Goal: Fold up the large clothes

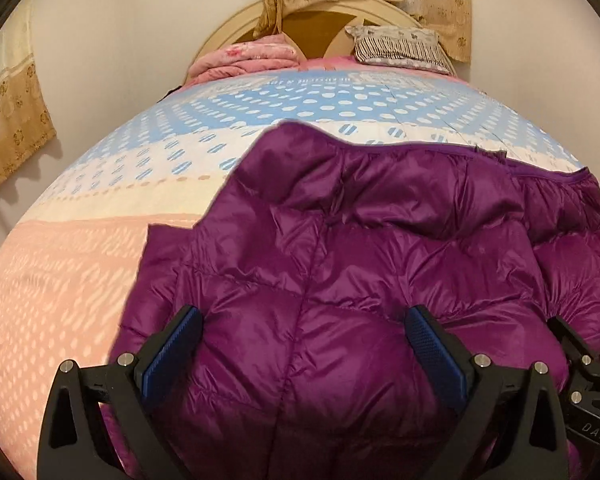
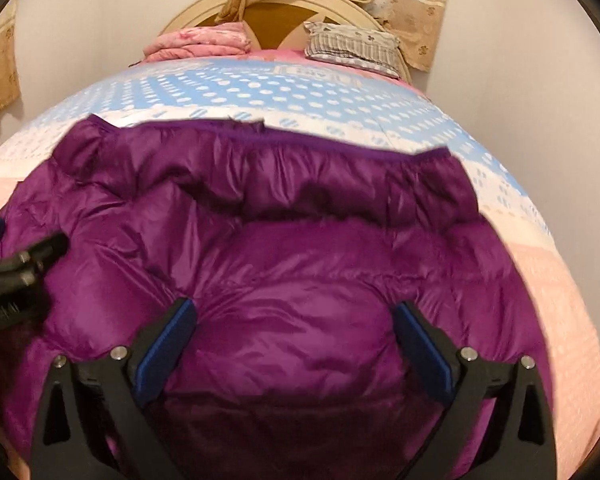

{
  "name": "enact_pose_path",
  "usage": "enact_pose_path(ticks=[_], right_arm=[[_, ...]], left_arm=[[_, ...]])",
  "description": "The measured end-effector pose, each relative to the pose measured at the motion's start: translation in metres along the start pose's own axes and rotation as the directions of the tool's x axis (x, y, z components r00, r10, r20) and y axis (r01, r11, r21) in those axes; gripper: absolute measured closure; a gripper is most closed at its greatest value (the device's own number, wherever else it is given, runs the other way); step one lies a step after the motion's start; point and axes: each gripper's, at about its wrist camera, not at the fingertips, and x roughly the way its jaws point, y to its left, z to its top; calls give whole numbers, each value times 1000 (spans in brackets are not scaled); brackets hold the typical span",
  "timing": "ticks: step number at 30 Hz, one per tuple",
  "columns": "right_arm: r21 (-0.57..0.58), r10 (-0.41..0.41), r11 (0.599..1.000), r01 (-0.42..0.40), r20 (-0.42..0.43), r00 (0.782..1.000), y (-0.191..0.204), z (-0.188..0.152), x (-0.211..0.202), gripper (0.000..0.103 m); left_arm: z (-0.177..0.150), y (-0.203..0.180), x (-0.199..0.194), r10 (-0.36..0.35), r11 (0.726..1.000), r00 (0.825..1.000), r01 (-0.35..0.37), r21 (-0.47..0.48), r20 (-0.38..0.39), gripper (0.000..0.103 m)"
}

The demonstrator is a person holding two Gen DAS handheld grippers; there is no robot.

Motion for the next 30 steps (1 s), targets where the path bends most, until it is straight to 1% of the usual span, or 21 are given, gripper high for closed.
enact_pose_path(ticks=[3, 7, 9, 11, 13, 15, 17, 18, 20, 21, 22, 23, 24, 25, 26, 27, 28, 29, 30], right_arm=[[-5, 0, 1000, 0, -18, 1000, 2, 0, 6, 0], [-6, 1, 1000, -2, -24, 1000, 3, 1, 8, 0], [-1, 5, 1000, -5, -25, 1000, 3, 0, 8, 0], [-2, 7, 1000, -7, -28, 1000, 3, 0, 4, 0], [-8, 1, 1000, -1, -12, 1000, 2, -3, -16, 0], [-16, 10, 1000, -9, 33, 999, 6, -12, -40, 0], [-41, 16, 999, -14, 52, 999, 13, -28, -59, 0], [-60, 9, 998, -5, 55, 998, 17, -35, -62, 0], [-102, -35, 994, 41, 58, 998, 23, -50, -59, 0], [-111, -39, 993, 45, 57, 998, 24, -55, -55, 0], [-109, -35, 993, 40, 43, 998, 22, -56, -50, 0], [-104, -29, 994, 32, 26, 999, 20, -53, -46, 0], [-103, -27, 994, 28, 17, 1000, 19, -51, -45, 0], [-105, -25, 994, 25, 8, 1000, 19, -49, -43, 0], [-104, -20, 994, 21, 1, 1000, 18, -48, -41, 0], [-101, -17, 995, 17, -1, 1000, 18, -45, -39, 0], [-100, -16, 995, 15, -1, 1000, 17, -45, -38, 0], [-102, -19, 995, 19, 0, 1000, 17, -45, -38, 0], [-108, -26, 994, 26, 3, 1000, 18, -45, -38, 0]], left_arm=[[-1, -4, 0, 17, 1000, 1000, -17, 14, 0, 1], [-1, -2, -4, 6, 1000, 1000, -6, 14, -10, 1], [-4, 6, -17, 3, 1000, 1000, -3, -10, -2, 1], [-14, 21, -40, 9, 999, 1000, -8, -38, 24, 1], [-25, 38, -57, 32, 997, 999, -30, -66, 28, 1], [-44, 63, -72, 44, 991, 999, -42, -124, 15, 1], [-62, 82, -79, 45, 983, 999, -45, -180, -3, 1], [-70, 89, -79, 47, 977, 999, -51, -207, -23, 1], [-81, 96, -78, -8, 967, 999, -2, -256, -40, 1], [-85, 96, -73, -40, 962, 998, 23, -273, -55, 1], [-84, 95, -69, -48, 961, 997, 28, -275, -66, 2], [-85, 92, -66, -72, 958, 995, 52, -282, -63, 2], [-84, 91, -65, -81, 957, 995, 63, -285, -53, 4], [-82, 88, -64, -82, 957, 995, 65, -283, -49, 13], [-81, 86, -63, -102, 956, 994, 85, -282, -45, 18], [-80, 84, -60, -146, 949, 988, 128, -289, -42, 35], [-80, 83, -59, -165, 946, 985, 146, -289, -43, 48], [-79, 82, -56, -193, 940, 980, 172, -295, -45, 53], [-77, 80, -57, -204, 936, 978, 182, -301, -42, 62]])
